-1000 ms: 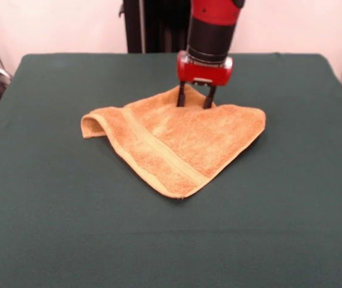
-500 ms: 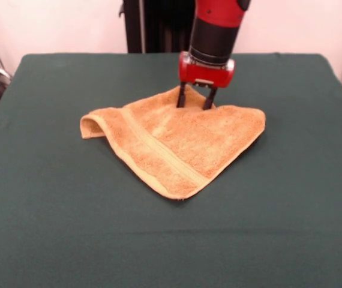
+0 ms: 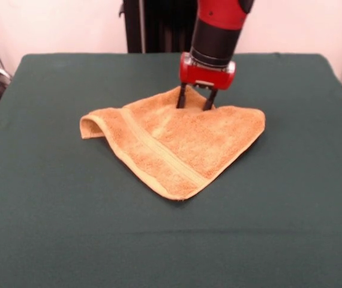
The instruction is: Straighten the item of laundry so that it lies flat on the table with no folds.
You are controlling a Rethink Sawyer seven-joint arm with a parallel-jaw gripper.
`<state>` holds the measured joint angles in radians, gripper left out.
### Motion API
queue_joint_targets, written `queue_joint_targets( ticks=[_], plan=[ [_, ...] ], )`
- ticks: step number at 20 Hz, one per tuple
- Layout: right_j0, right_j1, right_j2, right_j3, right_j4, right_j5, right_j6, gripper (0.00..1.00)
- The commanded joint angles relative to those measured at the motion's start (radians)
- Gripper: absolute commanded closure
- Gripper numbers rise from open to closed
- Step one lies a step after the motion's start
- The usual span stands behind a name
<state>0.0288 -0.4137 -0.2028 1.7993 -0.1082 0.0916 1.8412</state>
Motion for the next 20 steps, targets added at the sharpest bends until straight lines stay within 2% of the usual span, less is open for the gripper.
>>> queue_joint_targets(
  ticks=[1, 8, 14, 17, 20],
  plan=[
    [-0.032, 0.39, 0.136, -0.311, 0.125, -0.242, 0.202, 0.0],
    [0.031, 0.453, 0.086, -0.378, 0.214, -0.335, 0.244, 0.0],
    [0.04, 0.444, 0.095, -0.394, 0.231, -0.301, 0.235, 0.0],
    [0.018, 0.43, 0.122, -0.403, 0.202, -0.258, 0.203, 0.0],
    [0.031, 0.433, 0.105, -0.428, 0.202, -0.24, 0.198, 0.0]
  ],
)
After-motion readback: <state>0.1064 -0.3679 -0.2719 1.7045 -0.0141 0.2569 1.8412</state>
